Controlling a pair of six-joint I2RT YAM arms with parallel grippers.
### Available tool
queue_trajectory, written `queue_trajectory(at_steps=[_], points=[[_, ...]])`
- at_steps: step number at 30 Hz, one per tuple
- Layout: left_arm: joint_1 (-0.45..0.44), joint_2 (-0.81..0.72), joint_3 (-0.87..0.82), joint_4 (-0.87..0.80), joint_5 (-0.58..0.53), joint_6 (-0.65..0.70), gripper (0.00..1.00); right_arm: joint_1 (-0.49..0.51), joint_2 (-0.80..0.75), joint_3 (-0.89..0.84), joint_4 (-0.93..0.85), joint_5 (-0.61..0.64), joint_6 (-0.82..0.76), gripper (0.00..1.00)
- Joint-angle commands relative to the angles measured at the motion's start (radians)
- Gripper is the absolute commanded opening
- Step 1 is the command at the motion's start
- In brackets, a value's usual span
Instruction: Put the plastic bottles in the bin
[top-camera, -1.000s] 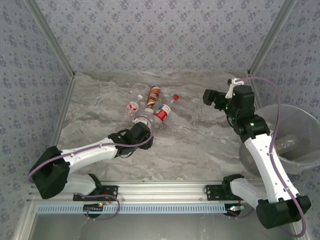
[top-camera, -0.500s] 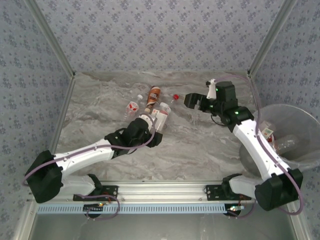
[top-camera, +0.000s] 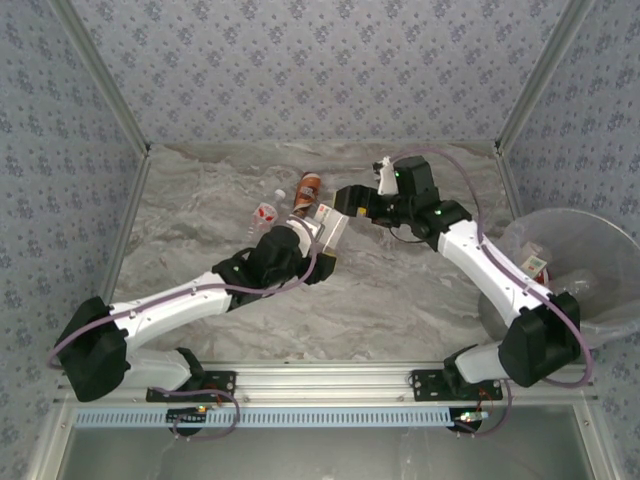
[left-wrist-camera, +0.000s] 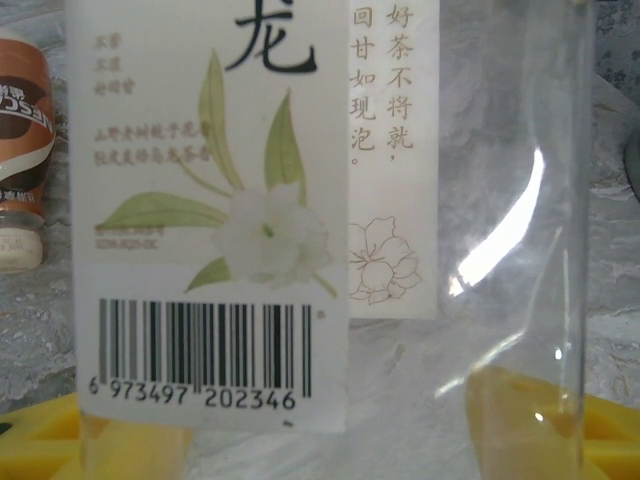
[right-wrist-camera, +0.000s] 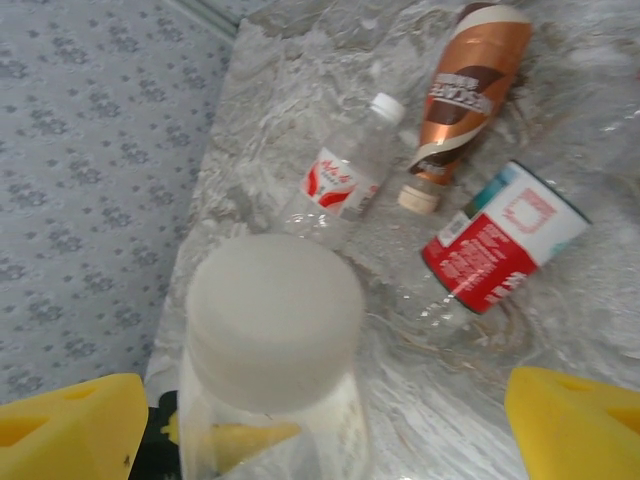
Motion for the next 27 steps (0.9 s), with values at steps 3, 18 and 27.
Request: queue_trajectory(at_steps=[3, 18, 27], points=[[-0.005, 0.017, 0.059, 0.04, 0.025, 0.019, 0.0, 0.017, 0.034, 0.039, 0.064, -0.081, 0.019, 0.93], [-0.005, 0.017, 0.071, 0.052, -0.029, 0.021, 0.0, 0.025, 0.101, 0.067, 0.015, -0.117, 0.035, 0.74], [-0.005, 0.022, 0.075, 0.059, -0.038, 0.013, 0.04, 0.023, 0.098, 0.063, 0.027, -0.123, 0.026, 0.46]])
